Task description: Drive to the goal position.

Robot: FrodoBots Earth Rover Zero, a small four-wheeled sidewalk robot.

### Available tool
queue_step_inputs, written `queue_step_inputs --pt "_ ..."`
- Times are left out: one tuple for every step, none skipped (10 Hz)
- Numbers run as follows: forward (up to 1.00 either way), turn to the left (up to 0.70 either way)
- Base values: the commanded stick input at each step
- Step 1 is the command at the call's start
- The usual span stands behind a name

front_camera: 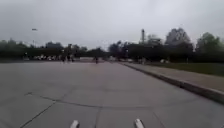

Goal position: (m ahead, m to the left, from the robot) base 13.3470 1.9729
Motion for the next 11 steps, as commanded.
queue_step_inputs --pt "0.7 -0.04" --pt "0.7 -0.03" --pt "0.7 -0.03" --pt "0.7 -0.03" --pt "0.7 -0.03" --pt "0.7 -0.03" --pt "0.7 -0.03" --pt "0.7 -0.03" --pt "0.7 -0.03" --pt "0.7 -0.03" --pt "0.7 -0.03"
